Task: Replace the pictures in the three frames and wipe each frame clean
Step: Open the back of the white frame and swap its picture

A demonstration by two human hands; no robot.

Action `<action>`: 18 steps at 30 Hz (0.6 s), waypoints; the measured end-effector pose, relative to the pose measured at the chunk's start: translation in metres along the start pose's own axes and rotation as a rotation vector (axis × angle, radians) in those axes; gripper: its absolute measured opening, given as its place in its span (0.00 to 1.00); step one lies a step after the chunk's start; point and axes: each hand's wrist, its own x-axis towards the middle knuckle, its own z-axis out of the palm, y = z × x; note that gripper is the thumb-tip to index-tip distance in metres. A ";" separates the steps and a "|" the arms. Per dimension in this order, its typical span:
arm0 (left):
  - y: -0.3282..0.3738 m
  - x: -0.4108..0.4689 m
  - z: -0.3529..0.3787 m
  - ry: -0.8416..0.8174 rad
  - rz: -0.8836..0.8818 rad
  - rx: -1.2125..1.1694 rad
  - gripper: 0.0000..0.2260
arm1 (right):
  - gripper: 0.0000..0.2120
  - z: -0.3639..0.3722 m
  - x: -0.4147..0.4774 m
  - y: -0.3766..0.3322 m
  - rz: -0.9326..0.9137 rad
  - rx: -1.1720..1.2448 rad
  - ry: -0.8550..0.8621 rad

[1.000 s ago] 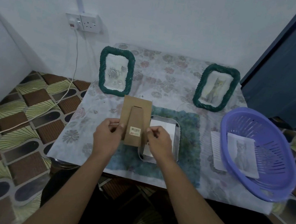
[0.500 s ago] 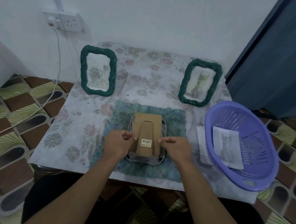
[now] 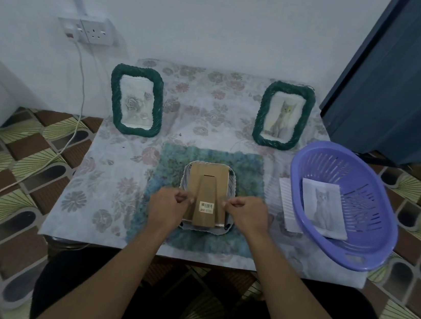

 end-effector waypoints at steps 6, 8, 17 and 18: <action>-0.001 -0.001 0.000 -0.016 -0.001 0.013 0.13 | 0.06 -0.001 -0.002 -0.002 0.026 -0.005 -0.007; -0.002 -0.001 0.001 -0.023 0.002 0.030 0.13 | 0.05 0.000 -0.003 -0.002 0.033 -0.004 -0.009; -0.001 0.001 0.005 -0.010 0.016 0.061 0.10 | 0.08 0.005 -0.002 -0.003 0.058 -0.009 -0.004; 0.000 0.002 0.005 -0.011 0.020 0.063 0.09 | 0.08 0.005 -0.002 -0.004 0.061 -0.020 0.001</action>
